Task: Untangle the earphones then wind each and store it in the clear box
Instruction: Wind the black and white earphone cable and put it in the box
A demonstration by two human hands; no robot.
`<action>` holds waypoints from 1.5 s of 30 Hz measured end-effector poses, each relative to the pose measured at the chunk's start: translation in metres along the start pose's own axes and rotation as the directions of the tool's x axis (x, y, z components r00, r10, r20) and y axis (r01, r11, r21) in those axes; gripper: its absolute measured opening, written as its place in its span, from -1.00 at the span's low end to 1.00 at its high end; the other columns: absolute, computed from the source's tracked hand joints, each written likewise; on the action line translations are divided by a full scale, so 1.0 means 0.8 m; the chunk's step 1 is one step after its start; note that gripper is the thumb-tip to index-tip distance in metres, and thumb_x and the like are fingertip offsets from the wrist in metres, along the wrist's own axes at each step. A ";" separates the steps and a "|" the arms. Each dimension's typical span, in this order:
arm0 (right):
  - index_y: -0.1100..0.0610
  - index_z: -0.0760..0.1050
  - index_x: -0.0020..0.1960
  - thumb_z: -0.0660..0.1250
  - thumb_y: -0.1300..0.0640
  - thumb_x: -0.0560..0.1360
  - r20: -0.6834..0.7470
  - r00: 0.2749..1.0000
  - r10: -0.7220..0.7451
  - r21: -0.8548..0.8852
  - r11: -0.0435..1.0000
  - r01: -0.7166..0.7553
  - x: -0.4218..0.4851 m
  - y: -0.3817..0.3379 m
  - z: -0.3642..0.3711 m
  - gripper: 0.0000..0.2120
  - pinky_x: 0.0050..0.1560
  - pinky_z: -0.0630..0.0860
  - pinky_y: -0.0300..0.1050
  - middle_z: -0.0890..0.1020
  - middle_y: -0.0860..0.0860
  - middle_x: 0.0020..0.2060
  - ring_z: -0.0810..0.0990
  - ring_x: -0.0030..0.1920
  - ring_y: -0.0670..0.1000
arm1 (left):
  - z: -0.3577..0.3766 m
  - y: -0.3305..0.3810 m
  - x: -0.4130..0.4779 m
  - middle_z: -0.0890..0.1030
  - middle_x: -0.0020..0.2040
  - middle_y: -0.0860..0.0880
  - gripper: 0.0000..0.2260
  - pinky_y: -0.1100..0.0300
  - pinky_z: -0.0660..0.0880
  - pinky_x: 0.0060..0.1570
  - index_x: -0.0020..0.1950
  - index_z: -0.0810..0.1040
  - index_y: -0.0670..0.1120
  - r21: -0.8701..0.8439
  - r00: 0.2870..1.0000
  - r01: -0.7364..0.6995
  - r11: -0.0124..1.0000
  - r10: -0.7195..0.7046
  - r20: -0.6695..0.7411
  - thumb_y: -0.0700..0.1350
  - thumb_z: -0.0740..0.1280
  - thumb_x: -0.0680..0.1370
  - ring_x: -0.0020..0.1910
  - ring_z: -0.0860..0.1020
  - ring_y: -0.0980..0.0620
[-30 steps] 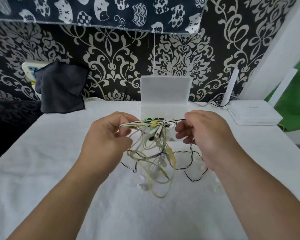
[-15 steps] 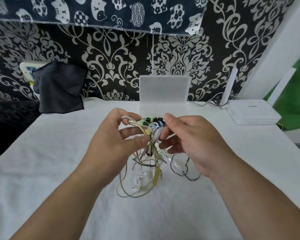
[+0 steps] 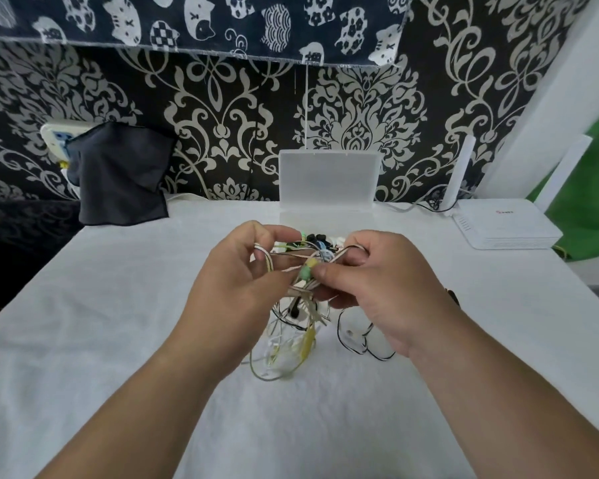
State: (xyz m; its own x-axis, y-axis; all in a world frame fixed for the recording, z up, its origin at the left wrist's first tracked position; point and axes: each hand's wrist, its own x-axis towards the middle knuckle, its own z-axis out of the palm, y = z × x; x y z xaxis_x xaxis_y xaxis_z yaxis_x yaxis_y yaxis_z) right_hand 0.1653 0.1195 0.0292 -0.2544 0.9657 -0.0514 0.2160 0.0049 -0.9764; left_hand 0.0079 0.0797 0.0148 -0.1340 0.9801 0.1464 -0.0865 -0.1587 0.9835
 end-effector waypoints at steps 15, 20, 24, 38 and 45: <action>0.12 0.23 -0.37 0.36 0.40 0.52 -0.149 0.985 0.088 0.409 0.912 -0.020 0.004 0.000 0.006 -0.57 -0.26 0.67 -0.04 0.63 0.20 -0.30 0.74 -0.22 0.20 | 0.007 -0.008 -0.004 0.47 -0.43 0.10 -0.74 0.40 0.29 -0.48 -0.18 0.53 -0.01 0.473 0.989 0.040 0.880 0.033 -0.146 -0.39 0.38 0.43 -0.48 0.33 0.17; 0.13 0.25 -0.34 0.33 0.39 0.53 -0.100 0.980 0.171 0.583 0.808 -0.081 0.006 -0.003 0.002 -0.61 -0.26 0.68 -0.03 0.67 0.22 -0.24 0.73 -0.22 0.21 | 0.009 -0.015 -0.005 0.43 -0.49 0.20 -0.67 0.34 0.28 -0.48 -0.29 0.52 0.06 0.602 0.976 0.132 0.787 0.004 -0.220 -0.41 0.34 0.35 -0.52 0.35 0.16; 0.14 0.34 -0.30 0.36 0.34 0.53 -0.108 0.969 0.224 0.620 0.777 -0.111 0.008 -0.003 -0.004 -0.69 -0.31 0.66 -0.10 0.68 0.18 -0.28 0.72 -0.29 0.15 | 0.005 -0.015 -0.003 0.41 -0.50 0.17 -0.73 0.35 0.27 -0.50 -0.29 0.53 0.07 0.611 0.973 0.115 0.783 0.033 -0.226 -0.32 0.40 0.36 -0.53 0.33 0.14; 0.15 0.38 -0.17 0.32 0.20 0.60 -0.086 0.980 0.180 0.441 0.889 -0.125 0.013 -0.009 -0.040 -0.80 -0.32 0.63 -0.10 0.68 0.15 -0.26 0.71 -0.27 0.15 | -0.033 -0.007 0.017 0.24 -0.45 0.14 -0.54 0.31 0.25 -0.50 -0.07 0.64 0.07 0.338 0.912 0.152 0.929 0.001 -0.411 -0.51 0.34 0.40 -0.44 0.28 0.11; 0.13 0.31 -0.14 0.26 0.19 0.63 -0.005 0.986 0.166 0.570 0.811 -0.134 0.011 -0.012 -0.033 -0.81 -0.19 0.68 0.01 0.68 0.27 -0.20 0.72 -0.15 0.28 | -0.019 -0.008 0.016 0.26 -0.23 -0.02 -0.53 0.09 0.60 -0.23 -0.03 0.54 -0.04 0.011 0.938 0.183 0.983 -0.171 -0.301 -0.59 0.10 0.51 -0.07 0.72 0.03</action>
State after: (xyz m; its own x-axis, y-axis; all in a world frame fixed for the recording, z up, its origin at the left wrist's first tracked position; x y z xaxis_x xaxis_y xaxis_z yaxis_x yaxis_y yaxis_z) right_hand 0.1856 0.1346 0.0440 -0.2106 0.9543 -0.2119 -0.3285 -0.2732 -0.9041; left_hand -0.0083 0.0918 0.0091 -0.4079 0.9109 -0.0629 -0.0985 0.0246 0.9948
